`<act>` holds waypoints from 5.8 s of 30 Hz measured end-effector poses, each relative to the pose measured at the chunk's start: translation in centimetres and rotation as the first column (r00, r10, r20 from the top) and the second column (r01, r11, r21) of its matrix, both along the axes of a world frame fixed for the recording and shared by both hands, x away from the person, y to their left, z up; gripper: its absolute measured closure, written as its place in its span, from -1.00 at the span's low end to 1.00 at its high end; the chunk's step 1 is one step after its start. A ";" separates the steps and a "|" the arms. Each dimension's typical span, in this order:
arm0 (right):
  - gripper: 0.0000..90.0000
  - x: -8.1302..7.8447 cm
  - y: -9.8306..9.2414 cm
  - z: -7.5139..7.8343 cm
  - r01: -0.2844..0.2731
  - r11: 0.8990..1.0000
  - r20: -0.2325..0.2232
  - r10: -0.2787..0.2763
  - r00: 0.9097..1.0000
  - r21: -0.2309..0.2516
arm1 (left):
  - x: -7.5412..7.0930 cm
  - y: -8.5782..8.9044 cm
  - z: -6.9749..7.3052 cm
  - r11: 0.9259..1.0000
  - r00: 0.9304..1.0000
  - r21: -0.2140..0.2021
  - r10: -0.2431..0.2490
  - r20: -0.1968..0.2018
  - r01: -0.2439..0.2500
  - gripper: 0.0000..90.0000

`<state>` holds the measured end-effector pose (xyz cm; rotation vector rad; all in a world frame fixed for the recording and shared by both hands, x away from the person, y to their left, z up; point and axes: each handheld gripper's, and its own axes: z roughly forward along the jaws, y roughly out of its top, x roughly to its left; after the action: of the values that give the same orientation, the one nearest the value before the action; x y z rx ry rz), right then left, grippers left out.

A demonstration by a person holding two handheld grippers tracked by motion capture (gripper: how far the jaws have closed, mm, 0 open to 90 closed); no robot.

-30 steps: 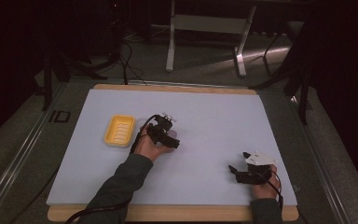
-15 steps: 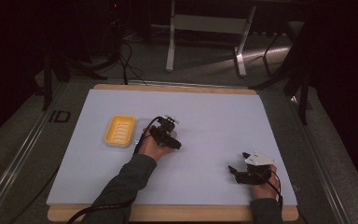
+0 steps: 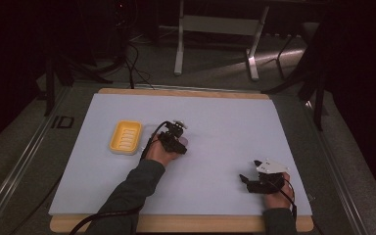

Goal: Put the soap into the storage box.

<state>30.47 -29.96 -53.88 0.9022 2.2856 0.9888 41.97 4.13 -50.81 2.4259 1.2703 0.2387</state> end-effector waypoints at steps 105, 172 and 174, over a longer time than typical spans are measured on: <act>-0.55 0.0 0.1 0.0 -0.004 1.000 0.002 0.004 1.000 -0.018 | 1.2 3.8 5.4 0.997 0.997 0.024 -0.070 -0.024 0.070 0.10; -0.55 -0.1 0.1 0.0 -0.001 1.000 0.005 0.001 1.000 -0.017 | 1.1 9.2 8.0 1.000 1.000 0.017 0.003 0.016 -0.003 0.11; -0.55 -0.1 0.1 0.0 -0.001 1.000 0.005 0.001 1.000 -0.017 | 1.1 9.4 8.0 1.000 1.000 0.018 0.006 0.015 -0.007 0.11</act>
<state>30.40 -29.86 -53.90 0.8908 2.2868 0.9701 43.06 13.49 -42.79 2.4309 1.2750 0.2706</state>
